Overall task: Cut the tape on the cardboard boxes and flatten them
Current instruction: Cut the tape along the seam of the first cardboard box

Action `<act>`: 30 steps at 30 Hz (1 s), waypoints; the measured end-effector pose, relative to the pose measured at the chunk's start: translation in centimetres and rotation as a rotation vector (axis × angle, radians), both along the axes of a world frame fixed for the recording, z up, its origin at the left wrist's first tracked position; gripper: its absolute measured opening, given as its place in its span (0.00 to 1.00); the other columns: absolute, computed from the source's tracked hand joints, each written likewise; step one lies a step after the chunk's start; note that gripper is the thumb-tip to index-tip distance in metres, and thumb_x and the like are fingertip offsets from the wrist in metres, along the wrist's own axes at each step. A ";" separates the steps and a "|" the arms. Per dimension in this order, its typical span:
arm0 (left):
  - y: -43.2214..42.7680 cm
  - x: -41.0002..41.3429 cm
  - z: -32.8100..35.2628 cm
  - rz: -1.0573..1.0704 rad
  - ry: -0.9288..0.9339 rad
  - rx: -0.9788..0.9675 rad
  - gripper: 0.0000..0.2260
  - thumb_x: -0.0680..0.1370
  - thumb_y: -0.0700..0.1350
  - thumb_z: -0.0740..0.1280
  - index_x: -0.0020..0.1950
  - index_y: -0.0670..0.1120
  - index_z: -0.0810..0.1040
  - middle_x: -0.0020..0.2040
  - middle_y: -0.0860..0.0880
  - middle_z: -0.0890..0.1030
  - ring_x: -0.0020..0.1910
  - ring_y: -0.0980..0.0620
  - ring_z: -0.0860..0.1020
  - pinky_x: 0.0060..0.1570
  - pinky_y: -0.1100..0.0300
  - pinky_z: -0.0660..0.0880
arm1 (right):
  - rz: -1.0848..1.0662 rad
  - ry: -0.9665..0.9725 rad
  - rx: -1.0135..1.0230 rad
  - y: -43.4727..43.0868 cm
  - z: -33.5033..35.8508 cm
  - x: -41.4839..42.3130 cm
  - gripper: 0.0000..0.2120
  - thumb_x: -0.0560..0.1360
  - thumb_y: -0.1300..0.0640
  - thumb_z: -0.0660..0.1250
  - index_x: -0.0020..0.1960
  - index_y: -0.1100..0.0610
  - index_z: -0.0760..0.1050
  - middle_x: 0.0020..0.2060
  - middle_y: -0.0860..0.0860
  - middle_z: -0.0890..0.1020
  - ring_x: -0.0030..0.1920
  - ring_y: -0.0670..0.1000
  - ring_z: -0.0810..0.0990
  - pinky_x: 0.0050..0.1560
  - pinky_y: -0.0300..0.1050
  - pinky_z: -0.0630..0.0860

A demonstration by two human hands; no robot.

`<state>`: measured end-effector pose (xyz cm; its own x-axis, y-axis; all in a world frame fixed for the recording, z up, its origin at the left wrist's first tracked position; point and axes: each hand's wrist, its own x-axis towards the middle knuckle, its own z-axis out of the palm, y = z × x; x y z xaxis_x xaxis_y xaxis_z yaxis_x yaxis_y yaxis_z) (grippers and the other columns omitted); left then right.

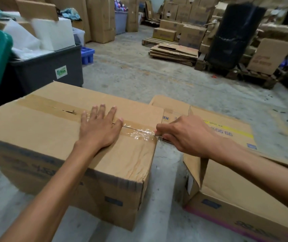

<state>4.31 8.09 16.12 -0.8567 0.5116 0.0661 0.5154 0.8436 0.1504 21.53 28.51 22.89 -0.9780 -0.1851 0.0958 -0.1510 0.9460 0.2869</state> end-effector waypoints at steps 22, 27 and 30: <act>0.4 0.6 0.3 -0.004 0.006 0.010 0.29 0.81 0.62 0.42 0.80 0.55 0.46 0.81 0.47 0.45 0.79 0.44 0.43 0.75 0.41 0.41 | -0.542 0.109 -0.494 -1.4 -0.9 1.4 0.08 0.78 0.54 0.63 0.56 0.47 0.75 0.40 0.47 0.81 0.39 0.50 0.78 0.37 0.45 0.68; 0.9 1.4 0.8 -0.007 0.008 0.011 0.31 0.80 0.63 0.45 0.81 0.50 0.49 0.80 0.40 0.47 0.79 0.39 0.44 0.75 0.39 0.42 | -0.811 0.083 -1.222 -1.8 -1.6 0.1 0.12 0.81 0.57 0.59 0.63 0.50 0.71 0.46 0.53 0.77 0.35 0.50 0.71 0.30 0.41 0.68; 2.2 3.8 1.0 -0.072 -0.010 0.025 0.35 0.79 0.65 0.46 0.81 0.47 0.48 0.79 0.35 0.46 0.79 0.38 0.42 0.75 0.40 0.40 | -0.897 0.086 -1.546 -2.7 -2.3 -0.4 0.14 0.82 0.60 0.58 0.66 0.52 0.68 0.40 0.54 0.74 0.29 0.48 0.65 0.24 0.40 0.62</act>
